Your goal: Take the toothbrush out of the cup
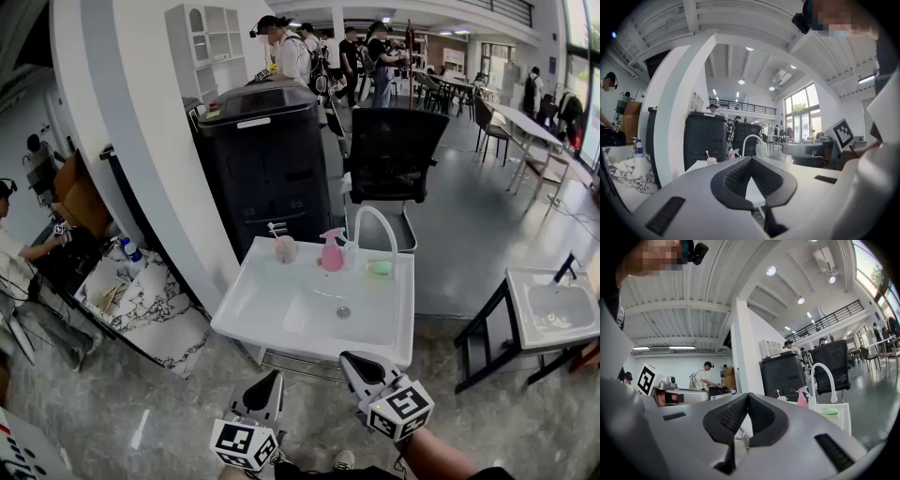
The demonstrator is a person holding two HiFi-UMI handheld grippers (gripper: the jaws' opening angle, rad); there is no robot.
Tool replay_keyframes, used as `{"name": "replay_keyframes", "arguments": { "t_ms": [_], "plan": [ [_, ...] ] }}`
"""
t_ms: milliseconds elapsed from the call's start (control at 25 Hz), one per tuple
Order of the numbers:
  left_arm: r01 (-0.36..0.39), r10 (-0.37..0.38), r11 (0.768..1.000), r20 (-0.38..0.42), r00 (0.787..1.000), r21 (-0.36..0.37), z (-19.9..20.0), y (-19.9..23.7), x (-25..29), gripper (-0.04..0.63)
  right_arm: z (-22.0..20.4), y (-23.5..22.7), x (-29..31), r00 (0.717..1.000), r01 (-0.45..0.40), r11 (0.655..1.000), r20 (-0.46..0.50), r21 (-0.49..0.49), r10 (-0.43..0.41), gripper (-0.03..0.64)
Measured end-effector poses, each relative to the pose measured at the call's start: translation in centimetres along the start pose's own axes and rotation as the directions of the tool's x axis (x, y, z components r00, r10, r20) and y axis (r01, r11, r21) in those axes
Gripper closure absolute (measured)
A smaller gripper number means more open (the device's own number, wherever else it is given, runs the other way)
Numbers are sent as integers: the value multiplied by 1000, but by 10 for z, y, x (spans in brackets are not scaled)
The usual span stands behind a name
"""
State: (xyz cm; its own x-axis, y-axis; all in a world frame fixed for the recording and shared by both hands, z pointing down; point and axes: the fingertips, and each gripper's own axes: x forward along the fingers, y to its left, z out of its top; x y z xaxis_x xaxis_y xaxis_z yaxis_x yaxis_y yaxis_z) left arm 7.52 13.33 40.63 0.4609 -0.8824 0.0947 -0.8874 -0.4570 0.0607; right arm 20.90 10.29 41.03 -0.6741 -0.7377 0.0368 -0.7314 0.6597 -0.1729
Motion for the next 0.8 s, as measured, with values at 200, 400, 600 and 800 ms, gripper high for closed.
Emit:
{"name": "replay_keyframes", "arguments": {
  "t_ms": [200, 400, 600, 800],
  "plan": [
    [0, 0, 1000, 0, 1000, -1, 1, 0, -1, 578, 1, 1, -1, 1000, 2, 1000, 1, 4, -2, 600],
    [8, -8, 1000, 3, 1000, 1, 2, -1, -1, 578, 3, 2, -3, 1000, -1, 1000, 12, 3, 1, 600],
    [11, -11, 1000, 6, 1000, 19, 5, -7, -1, 578, 5, 1, -7, 1000, -12, 1000, 24, 5, 12, 600],
    [-20, 20, 999, -1, 1000, 36, 6, -6, -1, 575, 3, -1, -9, 1000, -19, 1000, 25, 6, 19, 600]
  ]
}}
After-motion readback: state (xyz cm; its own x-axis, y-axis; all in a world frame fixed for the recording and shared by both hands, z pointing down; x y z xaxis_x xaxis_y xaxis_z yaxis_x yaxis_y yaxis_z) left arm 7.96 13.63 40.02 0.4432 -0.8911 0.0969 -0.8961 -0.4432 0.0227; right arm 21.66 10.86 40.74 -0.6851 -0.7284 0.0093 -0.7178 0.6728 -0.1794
